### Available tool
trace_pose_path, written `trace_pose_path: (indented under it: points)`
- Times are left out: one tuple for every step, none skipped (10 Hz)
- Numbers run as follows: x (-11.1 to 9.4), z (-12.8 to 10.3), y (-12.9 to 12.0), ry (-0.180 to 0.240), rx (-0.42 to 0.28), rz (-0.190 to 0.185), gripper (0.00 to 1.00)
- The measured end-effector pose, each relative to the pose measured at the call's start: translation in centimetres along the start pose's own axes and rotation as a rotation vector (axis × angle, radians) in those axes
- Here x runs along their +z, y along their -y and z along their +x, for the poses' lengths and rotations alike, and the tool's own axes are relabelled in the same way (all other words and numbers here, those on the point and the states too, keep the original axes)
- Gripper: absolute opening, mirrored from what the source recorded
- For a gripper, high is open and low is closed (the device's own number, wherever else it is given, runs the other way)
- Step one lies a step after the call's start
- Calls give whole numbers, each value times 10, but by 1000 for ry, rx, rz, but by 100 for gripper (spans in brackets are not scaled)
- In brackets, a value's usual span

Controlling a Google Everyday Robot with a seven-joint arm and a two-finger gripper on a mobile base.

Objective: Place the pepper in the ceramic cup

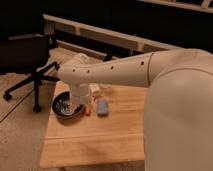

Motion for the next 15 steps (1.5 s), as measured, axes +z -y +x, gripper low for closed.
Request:
trace_pose_path:
  points:
    - [0,0,0,0,0,0,65]
    - [0,0,0,0,0,0,65]
    - [0,0,0,0,0,0,65]
    - [0,0,0,0,0,0,65]
    - [0,0,0,0,0,0,65]
    - [0,0,0,0,0,0,65]
    - [-1,0,0,3,-2,3,65]
    - [-1,-2,0,7,-1,6,65]
    - [-9,-27,4,68,-7,19,65]
    - [-15,-37,6,94,-13,15,65]
    - [-27,-55,13,148,-20,3,65]
    - [-33,-64,23,170,-8,6,65]
    - [-32,-63,23,167,-7,6,65]
    - [-33,-63,22,166,-8,5,65]
    - [-33,-62,19,166,-12,3,65]
